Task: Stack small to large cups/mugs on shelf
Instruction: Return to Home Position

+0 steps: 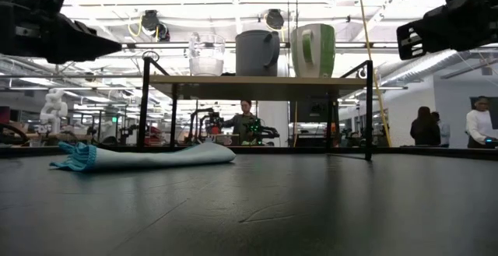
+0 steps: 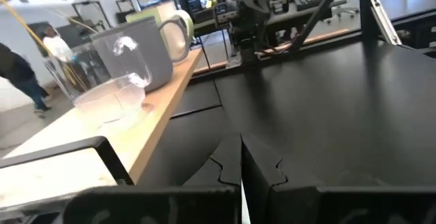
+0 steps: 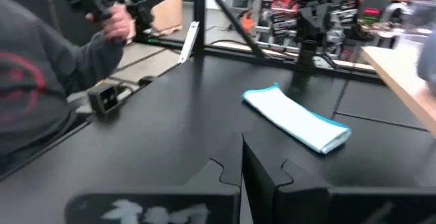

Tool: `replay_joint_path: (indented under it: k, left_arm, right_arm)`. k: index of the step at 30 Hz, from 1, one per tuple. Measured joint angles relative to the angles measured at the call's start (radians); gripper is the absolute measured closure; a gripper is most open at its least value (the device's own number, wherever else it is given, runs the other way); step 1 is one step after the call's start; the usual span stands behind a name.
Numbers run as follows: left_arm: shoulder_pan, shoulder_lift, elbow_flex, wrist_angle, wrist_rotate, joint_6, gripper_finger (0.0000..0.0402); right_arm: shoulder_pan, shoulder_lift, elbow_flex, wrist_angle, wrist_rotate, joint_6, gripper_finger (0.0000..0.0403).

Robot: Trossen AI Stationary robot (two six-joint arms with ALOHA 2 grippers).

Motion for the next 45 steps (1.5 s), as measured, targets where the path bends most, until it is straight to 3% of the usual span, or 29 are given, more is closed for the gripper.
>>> replay_joint_path:
  k: [7, 12, 19, 34, 37, 45]
  left_arm:
    - [-0.158, 0.000, 0.000, -0.002, -0.210, 0.053, 0.0401]
    - [-0.162, 0.000, 0.000, -0.002, -0.242, 0.079, 0.0401]
    - [-0.069, 0.000, 0.000, -0.020, -0.218, 0.087, 0.0401]
    - [0.283, 0.000, 0.000, -0.128, 0.163, 0.015, 0.0401]
    - [0.347, 0.000, 0.000, -0.130, 0.301, 0.008, 0.0401]
    - [0.453, 0.000, 0.000, -0.004, 0.501, -0.076, 0.0401]
  right_arm:
    - [0.018, 0.000, -0.017, 0.010, 0.044, -0.058, 0.0403]
    - [0.002, 0.000, -0.075, 0.051, 0.083, -0.087, 0.0403]
    - [-0.068, -0.007, -0.134, 0.144, 0.078, -0.066, 0.0403]
    - [-0.180, -0.006, -0.137, 0.102, -0.032, -0.055, 0.0403]
    - [-0.189, -0.005, -0.138, 0.101, -0.041, -0.050, 0.0403]
    - [-0.226, -0.006, -0.139, 0.234, -0.054, 0.047, 0.0403]
